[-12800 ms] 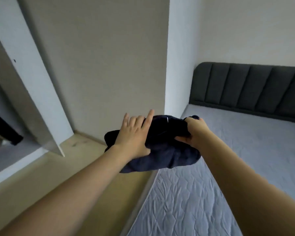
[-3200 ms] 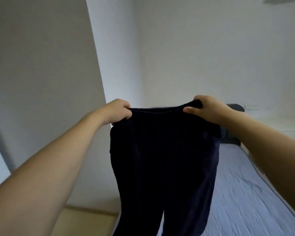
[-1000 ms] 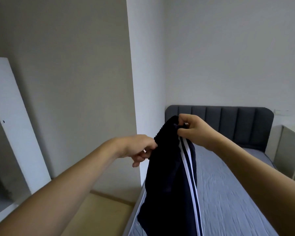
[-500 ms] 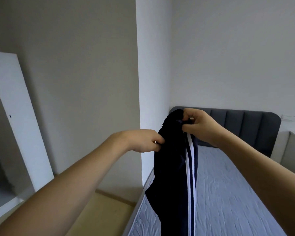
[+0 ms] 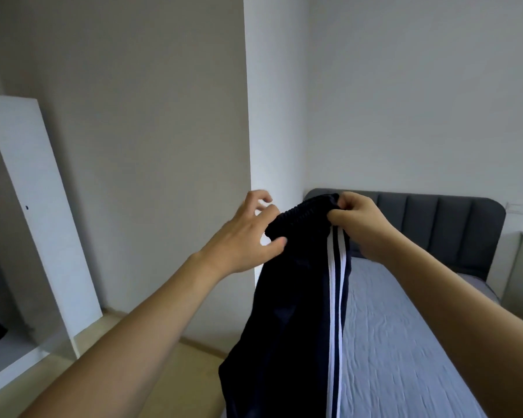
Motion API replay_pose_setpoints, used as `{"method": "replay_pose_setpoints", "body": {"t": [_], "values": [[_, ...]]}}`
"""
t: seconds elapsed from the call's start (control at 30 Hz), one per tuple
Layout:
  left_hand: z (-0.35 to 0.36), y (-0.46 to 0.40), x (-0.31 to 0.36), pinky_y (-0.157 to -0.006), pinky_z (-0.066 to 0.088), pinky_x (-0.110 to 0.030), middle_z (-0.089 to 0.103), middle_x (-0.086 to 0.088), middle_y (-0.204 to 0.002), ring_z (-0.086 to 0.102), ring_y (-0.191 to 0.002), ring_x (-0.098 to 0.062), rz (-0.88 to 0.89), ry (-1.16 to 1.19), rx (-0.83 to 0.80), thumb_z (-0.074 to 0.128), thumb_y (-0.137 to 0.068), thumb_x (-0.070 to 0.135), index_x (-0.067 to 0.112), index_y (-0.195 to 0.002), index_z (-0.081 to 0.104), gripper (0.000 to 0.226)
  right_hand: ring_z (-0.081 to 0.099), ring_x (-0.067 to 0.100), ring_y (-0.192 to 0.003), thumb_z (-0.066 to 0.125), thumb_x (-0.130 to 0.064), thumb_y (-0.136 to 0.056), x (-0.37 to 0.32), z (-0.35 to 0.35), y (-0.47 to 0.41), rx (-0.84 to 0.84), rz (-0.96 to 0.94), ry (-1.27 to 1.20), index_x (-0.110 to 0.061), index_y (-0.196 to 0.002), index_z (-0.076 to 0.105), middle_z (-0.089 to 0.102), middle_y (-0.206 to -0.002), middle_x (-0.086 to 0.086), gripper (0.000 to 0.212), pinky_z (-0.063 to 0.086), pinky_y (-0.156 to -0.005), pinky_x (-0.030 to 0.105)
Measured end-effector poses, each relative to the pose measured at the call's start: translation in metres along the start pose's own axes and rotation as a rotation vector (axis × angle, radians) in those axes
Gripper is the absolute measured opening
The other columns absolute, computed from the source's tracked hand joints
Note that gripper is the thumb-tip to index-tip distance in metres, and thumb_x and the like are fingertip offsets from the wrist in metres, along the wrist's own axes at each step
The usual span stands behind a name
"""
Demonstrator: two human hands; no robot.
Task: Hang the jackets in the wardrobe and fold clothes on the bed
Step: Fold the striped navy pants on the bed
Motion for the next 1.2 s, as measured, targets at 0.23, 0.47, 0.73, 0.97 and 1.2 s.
{"method": "replay_pose_setpoints", "body": {"t": [0.23, 0.47, 0.73, 0.97, 1.2], "values": [[-0.021, 0.018, -0.053, -0.045, 0.039, -0.021, 0.055, 0.015, -0.069, 0.047, -0.052, -0.003, -0.258, 0.492, 0.285, 0.046, -0.081, 0.021, 0.039, -0.089, 0.046, 0.02, 0.059, 0.004, -0.054, 0.062, -0.004, -0.081, -0.011, 0.069, 0.029, -0.306, 0.039, -0.097, -0.026, -0.112, 0.052, 0.065, -0.08, -0.001, 0.039, 0.044, -0.048, 0.015], [-0.034, -0.007, -0.07, -0.073, 0.053, -0.022, 0.067, 0.007, -0.105, 0.068, -0.09, -0.006, -0.446, 0.82, 0.438, 0.06, -0.09, 0.027, 0.032, -0.113, 0.052, 0.025, 0.062, 0.012, -0.057, 0.055, -0.005, -0.082, -0.027, 0.071, 0.034, -0.237, 0.067, -0.418, -0.013, -0.091, 0.06, 0.064, -0.066, -0.003, 0.013, 0.045, -0.046, 0.021], [0.096, -0.105, 0.024, -0.066, 0.048, -0.026, 0.067, 0.001, -0.09, 0.063, -0.071, -0.011, -0.306, 0.783, 0.035, 0.056, -0.093, 0.031, 0.04, -0.098, 0.055, 0.01, 0.059, 0.014, -0.063, 0.055, -0.011, -0.082, 0.083, -0.042, 0.047, 0.136, 0.257, -0.588, -0.013, -0.087, 0.047, 0.057, -0.07, -0.002, 0.009, 0.047, -0.053, 0.027], [0.407, -0.101, 0.111, -0.084, 0.05, -0.035, 0.064, -0.008, -0.105, 0.064, -0.091, -0.02, -0.307, 0.704, -0.454, 0.055, -0.096, 0.026, 0.025, -0.106, 0.053, 0.009, 0.057, 0.016, -0.065, 0.045, -0.014, -0.087, 0.362, -0.151, 0.125, 0.48, 0.663, -0.539, -0.016, -0.097, 0.051, 0.058, -0.078, 0.0, 0.011, 0.046, -0.055, 0.028], [0.84, 0.042, 0.19, -0.105, 0.035, -0.032, 0.042, -0.01, -0.144, 0.047, -0.125, -0.023, -0.328, 0.626, -0.719, 0.047, -0.1, 0.02, 0.022, -0.149, 0.027, 0.052, 0.063, 0.02, -0.056, 0.045, -0.005, -0.09, 0.764, -0.25, 0.292, 0.786, 0.971, -0.454, -0.011, -0.11, 0.053, 0.063, -0.076, 0.007, 0.022, 0.052, -0.049, 0.027]]}}
Point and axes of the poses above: each hand's wrist, its own y-axis away from the middle knuckle, its own z-axis out of the palm, x = y × z, the point moved 10 cm from there along -y, towards the middle knuckle
